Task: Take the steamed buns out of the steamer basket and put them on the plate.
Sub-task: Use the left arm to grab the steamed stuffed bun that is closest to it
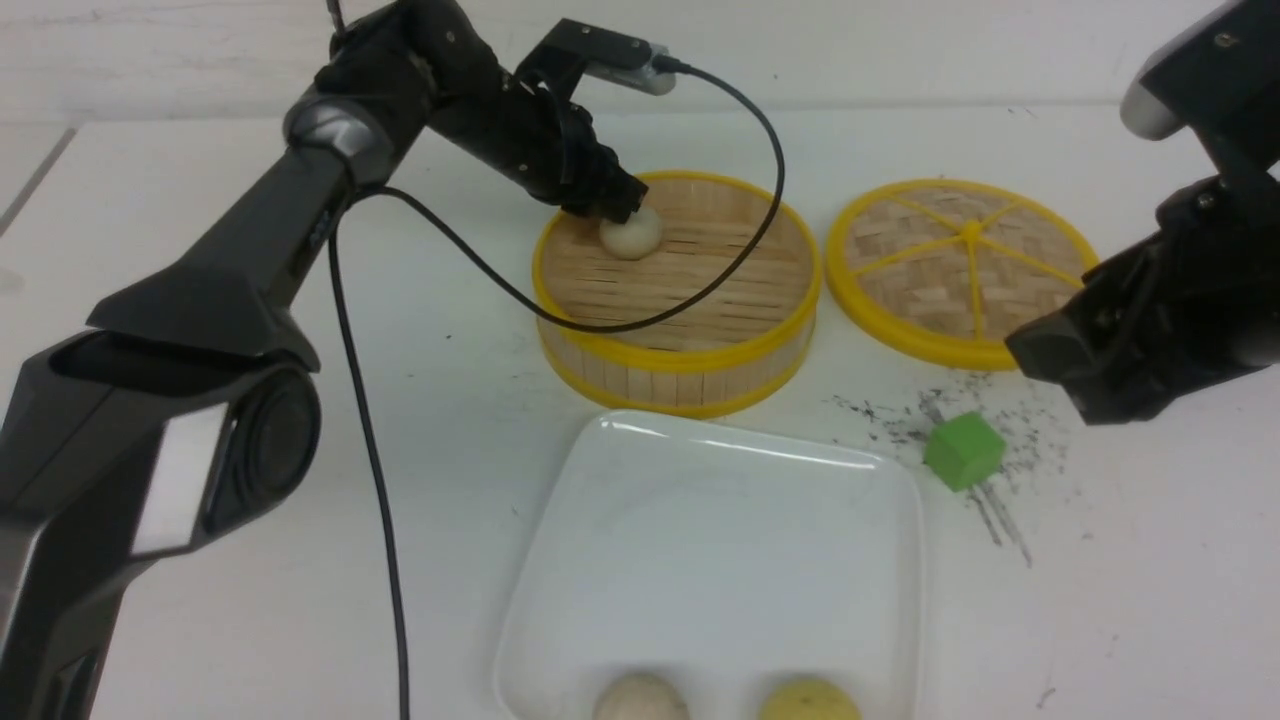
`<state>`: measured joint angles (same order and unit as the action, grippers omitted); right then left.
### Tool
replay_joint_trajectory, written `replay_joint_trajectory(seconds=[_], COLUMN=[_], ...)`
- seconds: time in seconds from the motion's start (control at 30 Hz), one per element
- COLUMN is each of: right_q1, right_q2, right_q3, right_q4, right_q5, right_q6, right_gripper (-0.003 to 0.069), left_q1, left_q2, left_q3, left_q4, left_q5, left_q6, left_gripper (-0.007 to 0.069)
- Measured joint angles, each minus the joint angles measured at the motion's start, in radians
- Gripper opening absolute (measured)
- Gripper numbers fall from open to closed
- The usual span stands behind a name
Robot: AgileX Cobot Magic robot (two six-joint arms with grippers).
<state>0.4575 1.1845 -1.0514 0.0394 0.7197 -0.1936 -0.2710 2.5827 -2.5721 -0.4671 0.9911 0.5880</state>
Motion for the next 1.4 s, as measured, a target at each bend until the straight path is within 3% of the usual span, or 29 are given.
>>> replay_joint_trajectory(seconds=[0.6, 0.8, 0.93, 1.03, 1.23, 1.4], right_q1=[0.0, 0.0, 0.0, 0.0, 0.0, 0.0], right_q2=[0.0, 0.0, 0.0, 0.0, 0.0, 0.0], right_q3=[0.0, 0.0, 0.0, 0.0, 0.0, 0.0], right_q4=[0.004, 0.004, 0.004, 0.004, 0.004, 0.004], right_q5=[0.0, -0.002, -0.003, -0.003, -0.003, -0.003], right_q6=[-0.002, -0.003, -0.003, -0.003, -0.003, -0.003], right_gripper=[0.0427, 0.0424, 0.0424, 0.0424, 0.0423, 0.0421], left_q1=[0.0, 0.0, 0.0, 0.0, 0.0, -0.005], left_q2=[0.0, -0.001, -0.001, -0.001, 0.0, 0.001], left_q3=[0.0, 0.0, 0.0, 0.0, 0.0, 0.0], left_q4=[-0.022, -0.023, -0.033, -0.05, -0.056, -0.049], left_q5=[0.018, 0.031, 0.031, 0.031, 0.031, 0.014], left_q6=[0.0, 0.0, -0.007, -0.025, -0.035, -0.034], left_gripper=[0.0013, 0.0154, 0.034, 0.0426, 0.0437, 0.0373])
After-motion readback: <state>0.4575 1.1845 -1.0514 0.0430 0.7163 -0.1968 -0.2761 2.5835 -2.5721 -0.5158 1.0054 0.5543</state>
